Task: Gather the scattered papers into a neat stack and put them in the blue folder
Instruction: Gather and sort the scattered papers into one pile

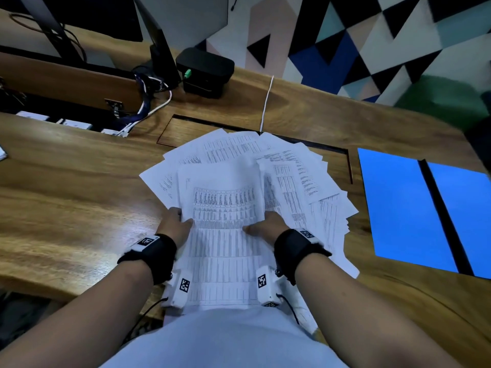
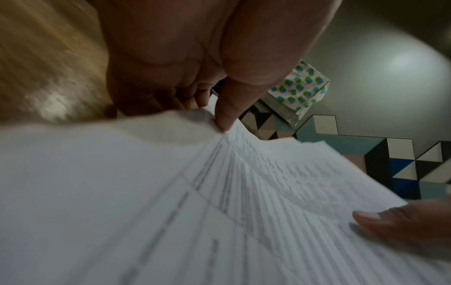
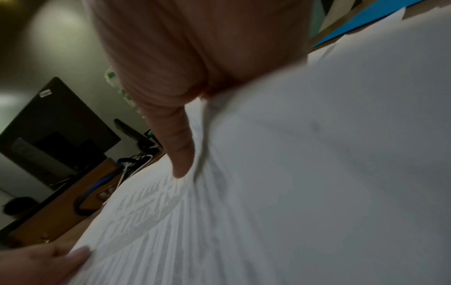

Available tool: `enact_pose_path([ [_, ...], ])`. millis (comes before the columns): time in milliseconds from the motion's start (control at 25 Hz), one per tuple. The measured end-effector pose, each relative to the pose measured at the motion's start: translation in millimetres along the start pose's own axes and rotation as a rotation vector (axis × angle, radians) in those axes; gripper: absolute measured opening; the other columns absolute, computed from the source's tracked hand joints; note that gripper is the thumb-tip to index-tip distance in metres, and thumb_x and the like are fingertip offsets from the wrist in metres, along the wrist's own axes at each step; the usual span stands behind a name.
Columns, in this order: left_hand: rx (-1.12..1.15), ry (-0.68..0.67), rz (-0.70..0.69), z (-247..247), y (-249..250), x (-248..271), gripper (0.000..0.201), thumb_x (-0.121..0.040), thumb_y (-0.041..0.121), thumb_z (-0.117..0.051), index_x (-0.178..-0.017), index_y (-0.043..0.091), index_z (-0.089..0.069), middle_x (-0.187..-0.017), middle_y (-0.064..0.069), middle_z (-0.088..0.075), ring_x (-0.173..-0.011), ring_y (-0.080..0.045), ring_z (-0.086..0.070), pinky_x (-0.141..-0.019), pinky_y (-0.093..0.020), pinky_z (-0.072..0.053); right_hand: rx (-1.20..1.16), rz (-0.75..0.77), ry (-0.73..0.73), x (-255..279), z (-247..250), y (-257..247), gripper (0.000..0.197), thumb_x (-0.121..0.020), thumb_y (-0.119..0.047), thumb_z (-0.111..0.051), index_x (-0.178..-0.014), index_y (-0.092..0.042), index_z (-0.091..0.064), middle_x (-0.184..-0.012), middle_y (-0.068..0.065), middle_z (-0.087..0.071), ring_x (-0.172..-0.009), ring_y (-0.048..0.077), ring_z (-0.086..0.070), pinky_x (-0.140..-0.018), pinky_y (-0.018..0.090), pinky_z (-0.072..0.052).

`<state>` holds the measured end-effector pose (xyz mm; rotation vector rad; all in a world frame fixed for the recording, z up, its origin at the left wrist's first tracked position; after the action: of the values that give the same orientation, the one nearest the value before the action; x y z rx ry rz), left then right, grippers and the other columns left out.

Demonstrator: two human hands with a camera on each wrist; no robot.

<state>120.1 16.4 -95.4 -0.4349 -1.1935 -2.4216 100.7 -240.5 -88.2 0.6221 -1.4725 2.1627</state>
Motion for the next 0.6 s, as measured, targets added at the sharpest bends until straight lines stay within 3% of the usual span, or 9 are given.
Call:
enact_pose_path([
  [160,0.095,0.012,0.019,7,-9,-7,0.039,-0.089,0.020,-0.061,-0.122,0.003,-0.049,-0.116,-0.012,-0.060,-0.104,-0.029,-0.057,-0.086,-0.032,-0.043,0.166,0.143,0.126,15,-4,-20,0.029,-0.080,-0.022,-0.072,-0.103,-0.009,-0.061,-0.094,0.005,-0.062,-0.092,0.025,-0.060,-0.082,0.033,-0.053],
  [240,0.186,0.042,0.057,12,-13,-5,0.052,-0.087,0.017,-0.066,-0.130,0.002,-0.042,-0.113,-0.011,-0.053,-0.102,-0.026,-0.053,-0.089,-0.031,-0.041,0.443,0.147,0.198,17,4,-23,0.040,-0.083,-0.032,-0.067,-0.114,-0.008,-0.059,-0.116,0.009,-0.052,-0.111,0.028,-0.051,-0.090,0.035,-0.048],
  [320,0.221,0.032,0.069,11,-13,-4,0.058,-0.085,0.016,-0.068,-0.133,0.002,-0.038,-0.111,-0.012,-0.051,-0.099,-0.024,-0.050,-0.087,-0.030,-0.040,0.603,0.099,0.179,11,3,-20,0.056,-0.081,-0.039,-0.066,-0.126,-0.008,-0.053,-0.135,0.010,-0.041,-0.125,0.030,-0.041,-0.099,0.037,-0.043],
  [400,0.243,0.014,0.057,12,-10,-3,0.055,-0.085,0.014,-0.068,-0.130,0.002,-0.039,-0.112,-0.013,-0.054,-0.098,-0.027,-0.054,-0.089,-0.034,-0.044,0.375,0.073,0.074,5,-10,-16,0.062,-0.074,-0.037,-0.074,-0.125,-0.008,-0.054,-0.135,0.013,-0.048,-0.118,0.030,-0.053,-0.099,0.038,-0.048],
  [480,0.255,0.018,0.046,14,-11,-2,0.051,-0.084,0.013,-0.068,-0.127,0.003,-0.041,-0.114,-0.013,-0.058,-0.102,-0.030,-0.059,-0.092,-0.038,-0.048,0.140,0.099,0.043,8,-20,-22,0.064,-0.074,-0.022,-0.078,-0.129,-0.007,-0.049,-0.131,0.015,-0.055,-0.116,0.030,-0.057,-0.100,0.038,-0.049],
  [600,0.311,0.016,0.035,15,-12,-3,0.045,-0.085,0.011,-0.066,-0.124,0.002,-0.045,-0.108,-0.015,-0.061,-0.091,-0.028,-0.060,-0.083,-0.035,-0.049,0.071,0.190,0.112,13,-7,-32,0.087,-0.076,-0.005,-0.074,-0.147,-0.021,-0.025,-0.139,0.004,-0.048,-0.124,0.025,-0.050,-0.101,0.036,-0.045],
])
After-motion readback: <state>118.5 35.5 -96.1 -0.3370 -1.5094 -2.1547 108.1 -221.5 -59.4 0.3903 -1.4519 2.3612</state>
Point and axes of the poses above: each hand's wrist, its own x-axis away from the middle knuckle, its own z-axis out of the back of the hand, y = z × x, the point moved 10 cm from there along -x, towards the middle knuckle
